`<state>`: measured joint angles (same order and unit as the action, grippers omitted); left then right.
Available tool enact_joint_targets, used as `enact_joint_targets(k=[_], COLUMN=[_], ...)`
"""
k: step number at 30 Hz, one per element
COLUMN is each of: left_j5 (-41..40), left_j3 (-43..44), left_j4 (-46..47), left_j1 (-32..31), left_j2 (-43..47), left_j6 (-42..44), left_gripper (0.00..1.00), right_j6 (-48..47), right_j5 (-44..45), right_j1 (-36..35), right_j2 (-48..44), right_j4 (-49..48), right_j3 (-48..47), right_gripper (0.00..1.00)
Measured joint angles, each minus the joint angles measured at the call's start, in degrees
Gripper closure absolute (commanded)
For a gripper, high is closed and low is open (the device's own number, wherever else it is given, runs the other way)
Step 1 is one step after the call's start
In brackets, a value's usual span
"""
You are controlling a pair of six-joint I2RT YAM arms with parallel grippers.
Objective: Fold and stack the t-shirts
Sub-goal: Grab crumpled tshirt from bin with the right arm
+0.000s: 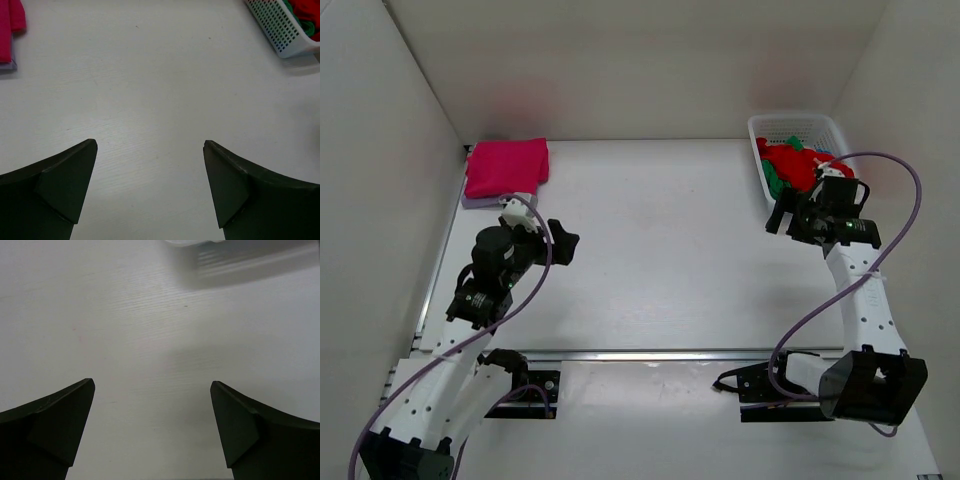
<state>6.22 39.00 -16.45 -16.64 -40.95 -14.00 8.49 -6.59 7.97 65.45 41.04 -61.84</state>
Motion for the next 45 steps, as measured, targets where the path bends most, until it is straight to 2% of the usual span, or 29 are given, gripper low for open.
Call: enact_joint_targets(k=[8, 9, 10, 12, 13, 15, 16, 18, 19, 20, 22, 24, 25, 27, 29, 32, 34, 35, 38, 45], left_j5=[0.0, -0.1, -0.1, -0.2, -0.2, -0.2, -0.3, -0.6, -0.9, -1.0, -1.2, -1.2, -1.1, -1.0, -0.8, -0.6, -0.6, -0.6, -0.6, -0.4], left_j3=[2.9, 4.3, 5.9, 9.1, 10.4, 12.1, 12.9, 14.2, 14.8, 15.2, 15.3, 15.3, 15.2, 14.7, 13.9, 13.6, 13.6, 13.6, 13.6, 12.5], left_j4=[-3.7, -4.6, -5.2, -6.2, -6.2, -6.3, -6.3, -6.3, -6.2, -6.2, -6.0, -6.1, -6.0, -5.8, -5.6, -5.6, -5.6, -5.6, -5.9, -5.8], left_j1=[0.0, -0.1, -0.2, -0.2, -0.2, -0.3, -0.2, -0.2, -0.2, -0.2, -0.2, -0.3, -0.2, -0.2, -0.2, -0.1, -0.4, -0.6, -1.6, -2.4], left_j2=[-8.1, -9.6, -11.1, -13.7, -14.6, -15.3, -15.4, -15.3, -15.3, -15.3, -15.2, -15.2, -15.1, -14.4, -13.4, -12.4, -12.2, -12.2, -12.2, -11.4], left_j6=[-0.1, 0.0, 0.2, 0.5, 0.6, 0.7, 0.9, 1.2, 1.4, 1.4, 1.6, 1.9, 2.0, 2.2, 2.4, 2.3, 2.6, 2.6, 2.9, 3.3], left_gripper=[0.01, 0.01, 0.02, 0.01, 0.02, 0.02, 0.01, 0.01, 0.08, 0.28, 0.39, 0.43, 0.43, 0.34, 0.20, 0.16, 0.14, 0.14, 0.12, 0.09], right_j6=[-1.3, -1.7, -2.0, -2.1, -1.5, 0.0, 1.0, 3.4, 3.9, 4.3, 4.2, 3.8, 3.6, 3.5, 3.1, 2.6, 2.5, 2.6, 2.5, 1.3], right_j5=[-6.8, -7.4, -7.8, -7.0, -5.9, -4.4, -4.4, -4.5, -4.3, -4.0, -3.1, -2.4, -2.2, -1.3, 0.5, 5.5, 9.3, 10.8, 14.1, 16.5], right_j1=[-1.6, -1.3, -0.6, 1.6, 3.0, 5.8, 7.4, 10.1, 11.1, 11.6, 11.5, 10.7, 10.3, 9.6, 8.6, 7.1, 6.1, 5.8, 4.9, 6.0], right_j2=[-4.5, -4.2, -3.1, 0.2, 2.2, 5.9, 8.0, 13.5, 16.9, 20.5, 27.6, 32.9, 35.1, 39.8, 46.3, 57.0, 64.4, 66.3, 68.0, 69.0], right_j4=[-6.3, -6.6, -6.7, -7.8, -8.8, -10.4, -11.5, -11.9, -11.9, -12.1, -12.6, -13.4, -13.1, -12.4, -9.9, -4.2, -1.2, -0.7, 2.6, 6.4], right_j3=[2.5, 2.1, 1.0, -1.8, -3.5, -7.1, -9.4, -15.9, -20.3, -24.7, -32.7, -36.8, -38.1, -40.9, -46.7, -59.9, -70.5, -72.6, -72.7, -72.5], right_gripper=[0.01, 0.02, 0.10, 0.09, 0.36, 0.64, 0.62, 0.52, 0.42, 0.36, 0.35, 0.42, 0.44, 0.49, 0.52, 0.51, 0.44, 0.42, 0.36, 0.40])
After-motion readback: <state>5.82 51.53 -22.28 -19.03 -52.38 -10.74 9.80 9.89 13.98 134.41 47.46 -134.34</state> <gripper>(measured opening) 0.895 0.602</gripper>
